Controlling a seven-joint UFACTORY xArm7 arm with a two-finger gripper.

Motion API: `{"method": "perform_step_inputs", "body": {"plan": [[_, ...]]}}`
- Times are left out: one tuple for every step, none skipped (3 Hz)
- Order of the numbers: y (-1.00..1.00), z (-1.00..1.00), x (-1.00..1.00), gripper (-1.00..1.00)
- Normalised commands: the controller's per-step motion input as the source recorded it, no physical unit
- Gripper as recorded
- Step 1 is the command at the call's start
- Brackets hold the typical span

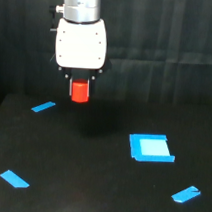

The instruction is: Pick up the red object from the table

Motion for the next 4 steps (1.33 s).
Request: {"method": "perform_step_inputs", "body": {"plan": [[0.04, 0.21, -0.01, -0.93], [0.19, 0.09, 0.03, -0.98], [0.10, 0.14, 0.13, -1.00], [-0.08, 0.17, -0.03, -1.00]]}}
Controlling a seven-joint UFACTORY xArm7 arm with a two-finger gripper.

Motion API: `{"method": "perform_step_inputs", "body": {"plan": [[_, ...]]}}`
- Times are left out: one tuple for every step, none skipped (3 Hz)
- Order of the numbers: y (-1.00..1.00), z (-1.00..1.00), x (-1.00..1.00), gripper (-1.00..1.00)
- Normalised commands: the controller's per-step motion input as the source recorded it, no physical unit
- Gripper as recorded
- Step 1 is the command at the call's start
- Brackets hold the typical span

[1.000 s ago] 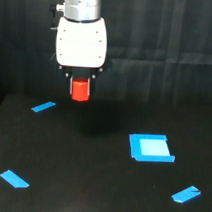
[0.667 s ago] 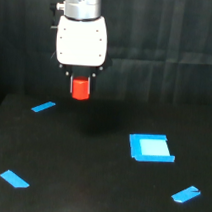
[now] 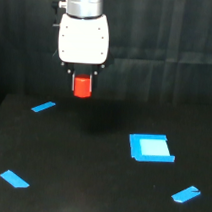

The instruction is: Pick up the red object from the table

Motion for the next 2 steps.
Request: {"method": "perform_step_inputs", "body": {"plan": [[0.05, 0.12, -0.02, -1.00], [0.06, 0.14, 0.03, -1.00]]}}
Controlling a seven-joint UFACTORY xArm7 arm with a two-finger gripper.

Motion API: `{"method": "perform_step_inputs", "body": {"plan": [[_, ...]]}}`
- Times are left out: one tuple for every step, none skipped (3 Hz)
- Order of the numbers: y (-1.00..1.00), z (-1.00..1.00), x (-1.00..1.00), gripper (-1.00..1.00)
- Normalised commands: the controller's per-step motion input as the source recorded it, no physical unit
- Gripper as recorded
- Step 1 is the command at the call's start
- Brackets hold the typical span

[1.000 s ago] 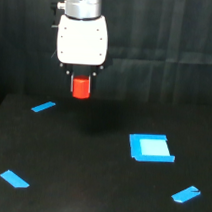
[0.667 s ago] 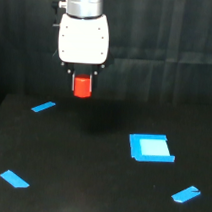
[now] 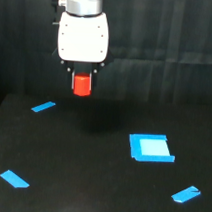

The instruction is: Pick up the red object from the table

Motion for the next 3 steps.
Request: {"method": "perform_step_inputs", "body": {"plan": [[0.04, 0.03, 0.02, -1.00], [0.04, 0.04, -0.08, -1.00], [0.08, 0.02, -0.02, -0.94]]}}
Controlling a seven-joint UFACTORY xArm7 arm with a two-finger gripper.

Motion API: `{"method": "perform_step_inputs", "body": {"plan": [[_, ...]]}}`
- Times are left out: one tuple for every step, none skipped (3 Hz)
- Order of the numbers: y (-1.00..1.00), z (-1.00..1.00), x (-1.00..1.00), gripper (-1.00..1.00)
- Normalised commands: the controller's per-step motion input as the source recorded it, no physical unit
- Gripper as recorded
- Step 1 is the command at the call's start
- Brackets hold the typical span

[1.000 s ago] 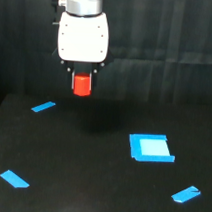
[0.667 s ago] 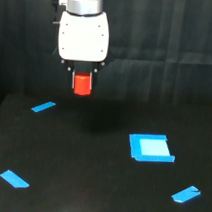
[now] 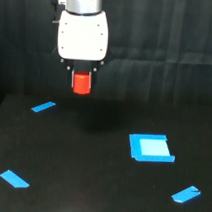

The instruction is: Pick up the red object from the table

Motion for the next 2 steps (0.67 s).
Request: {"method": "perform_step_inputs", "body": {"plan": [[0.05, 0.10, -0.03, -0.98], [0.09, 0.11, 0.00, -1.00]]}}
